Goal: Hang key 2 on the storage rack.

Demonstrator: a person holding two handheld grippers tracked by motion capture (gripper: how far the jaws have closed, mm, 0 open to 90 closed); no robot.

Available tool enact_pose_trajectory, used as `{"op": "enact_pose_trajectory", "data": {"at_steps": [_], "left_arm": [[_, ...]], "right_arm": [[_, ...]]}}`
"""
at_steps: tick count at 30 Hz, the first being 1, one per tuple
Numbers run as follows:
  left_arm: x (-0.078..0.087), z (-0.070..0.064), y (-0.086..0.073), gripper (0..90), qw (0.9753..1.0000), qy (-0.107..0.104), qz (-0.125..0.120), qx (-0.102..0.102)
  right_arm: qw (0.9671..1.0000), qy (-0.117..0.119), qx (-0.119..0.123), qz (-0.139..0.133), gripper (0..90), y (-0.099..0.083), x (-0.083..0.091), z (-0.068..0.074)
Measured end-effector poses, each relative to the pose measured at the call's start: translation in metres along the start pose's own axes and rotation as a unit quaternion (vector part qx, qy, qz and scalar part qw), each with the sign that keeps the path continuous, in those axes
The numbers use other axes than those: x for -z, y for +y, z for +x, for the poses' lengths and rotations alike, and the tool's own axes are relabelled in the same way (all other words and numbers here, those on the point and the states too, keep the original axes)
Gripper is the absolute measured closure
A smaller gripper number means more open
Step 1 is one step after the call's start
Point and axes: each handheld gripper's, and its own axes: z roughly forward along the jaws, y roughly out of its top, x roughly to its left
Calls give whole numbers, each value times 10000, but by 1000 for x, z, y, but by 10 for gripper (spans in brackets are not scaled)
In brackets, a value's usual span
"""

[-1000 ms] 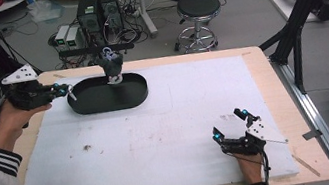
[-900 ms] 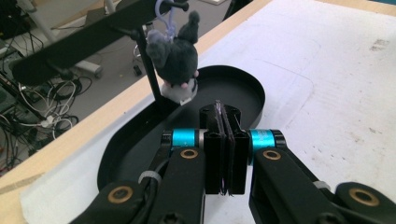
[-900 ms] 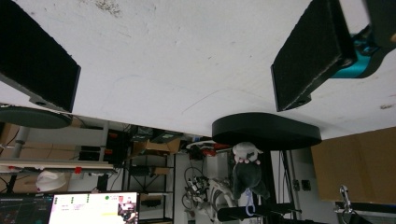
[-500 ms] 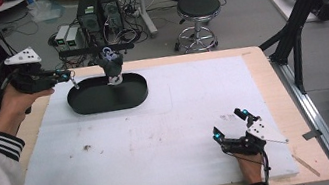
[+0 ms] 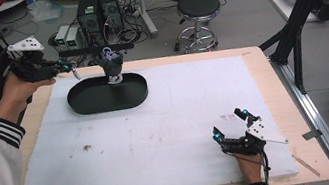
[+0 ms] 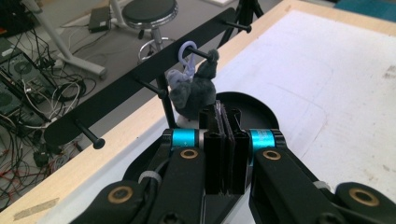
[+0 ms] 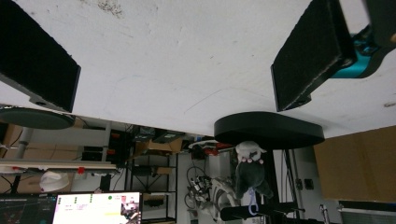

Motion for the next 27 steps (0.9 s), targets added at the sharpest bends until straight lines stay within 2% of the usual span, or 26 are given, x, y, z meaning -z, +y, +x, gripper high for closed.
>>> {"op": "enact_pose_trajectory", "data": {"at_steps": [8, 13, 16, 22, 25, 27], "left_arm": [[-12, 4, 13, 880, 9996, 60, 235, -120], [-19, 6, 20, 880, 9993, 71, 345, -127], [-24, 9, 23, 880, 9985, 116, 502, -188], [-28, 14, 32, 880, 9981, 116, 570, -220], [-33, 16, 36, 880, 9960, 135, 816, -333], [-35, 16, 40, 880, 9962, 110, 792, -340]], "right_arm": [[10000, 1, 43, 8, 6, 0, 0, 1], [10000, 2, 45, 7, 6, 0, 0, 0], [10000, 0, 54, 13, 6, 0, 0, 1], [10000, -7, 52, 8, 6, 0, 0, 1], [10000, -2, 61, -1, 6, 0, 0, 0], [10000, 2, 51, -6, 6, 0, 0, 0]]}}
